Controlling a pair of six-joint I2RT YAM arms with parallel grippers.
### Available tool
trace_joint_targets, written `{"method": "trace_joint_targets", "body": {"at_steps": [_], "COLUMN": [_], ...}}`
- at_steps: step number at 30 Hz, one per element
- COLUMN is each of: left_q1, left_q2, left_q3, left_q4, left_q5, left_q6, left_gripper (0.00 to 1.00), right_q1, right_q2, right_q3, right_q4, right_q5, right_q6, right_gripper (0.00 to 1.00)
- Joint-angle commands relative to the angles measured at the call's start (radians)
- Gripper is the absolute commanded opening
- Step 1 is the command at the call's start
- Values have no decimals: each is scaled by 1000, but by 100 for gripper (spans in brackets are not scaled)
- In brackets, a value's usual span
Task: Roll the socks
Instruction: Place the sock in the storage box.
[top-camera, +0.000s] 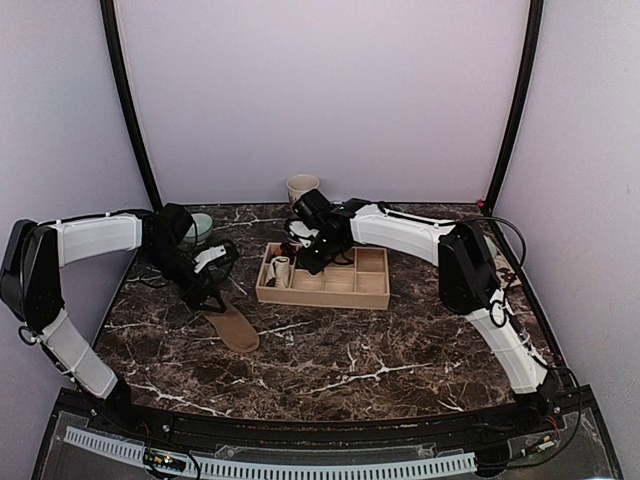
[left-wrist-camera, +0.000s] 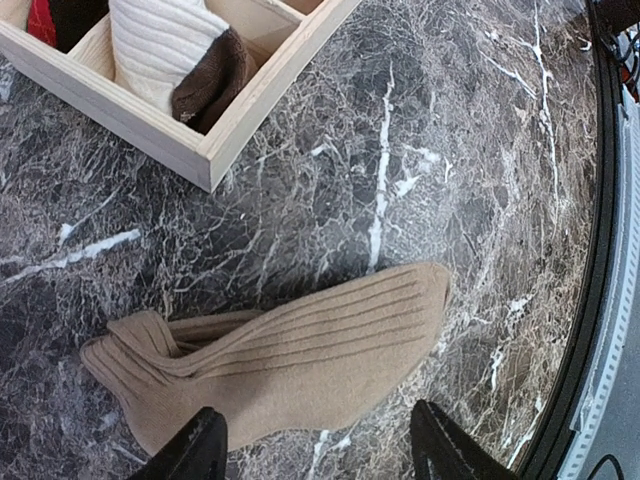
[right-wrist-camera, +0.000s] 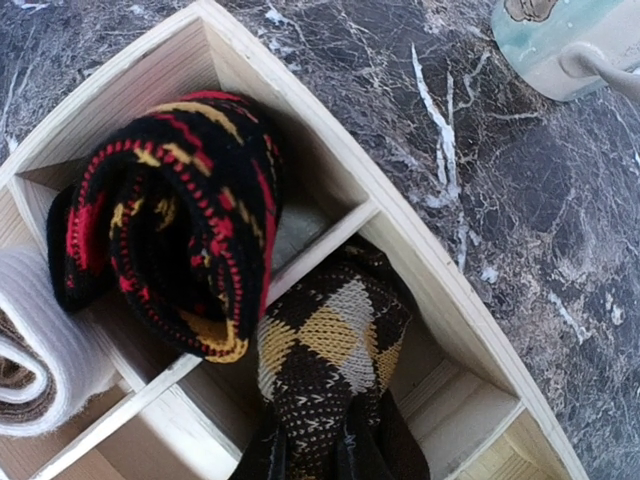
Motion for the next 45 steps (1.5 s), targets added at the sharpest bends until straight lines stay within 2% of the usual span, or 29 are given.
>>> {"method": "trace_joint_targets", "body": {"at_steps": [1,4,9,10,11,12,17,25,27,30,32,33,34,36,38,40,44,45], "left_q1": [18,26,40,43,46,48,59,67,70,73,77,84,95,107,111,117,122,122], "left_q2": [-68,-92,-117,-121,-126,-131,-149,-144,-150,-182,-221,-249,-282,-347,-424,-484,-568,-590], "left_q3": [-27,-50,-68,-68,-68,-69,-79,-80,-79,-70,-54,-54,-60,-81,-123,-158,-182,-191], "left_q4": [-50,-39,-49,-53,-56,-56,-51,-46,-40,-29,-48,-46,-39,-7,30,25,-15,-8], "left_q5": [19,16,10,10,10,10,11,-13,-41,-136,-186,-206,-222,-292,-384,-417,-438,-459], "left_q6": [22,21,27,27,27,26,23,11,-3,-36,-44,-47,-53,-87,-103,-82,-110,-120], "left_gripper": [67,69,70,70,70,70,70,70,71,75,77,78,81,98,99,99,99,99], "right_q1": [-12,-12,-13,-13,-13,-13,-12,-12,-9,38,68,76,80,77,72,76,82,87], "right_q2": [-6,-78,-165,-167,-167,-165,-190,-303,-345,-393,-451,-496,-556,-706,-819,-895,-920,-913], "right_q3": [-93,-163,-227,-221,-213,-203,-191,-248,-278,-302,-375,-435,-518,-709,-895,-1026,-1032,-1026], "right_q4": [-36,35,137,137,135,131,143,166,176,164,220,276,352,548,741,894,844,831], "right_q5": [12,40,59,55,52,52,56,157,238,514,671,696,700,701,653,644,659,675], "right_q6": [20,40,48,50,51,52,65,62,44,8,-2,-8,-4,34,86,83,94,220], "right_gripper": [18,39,56,68,93,99,99,99,99,99,99,99,99,99,99,99,99,99]}}
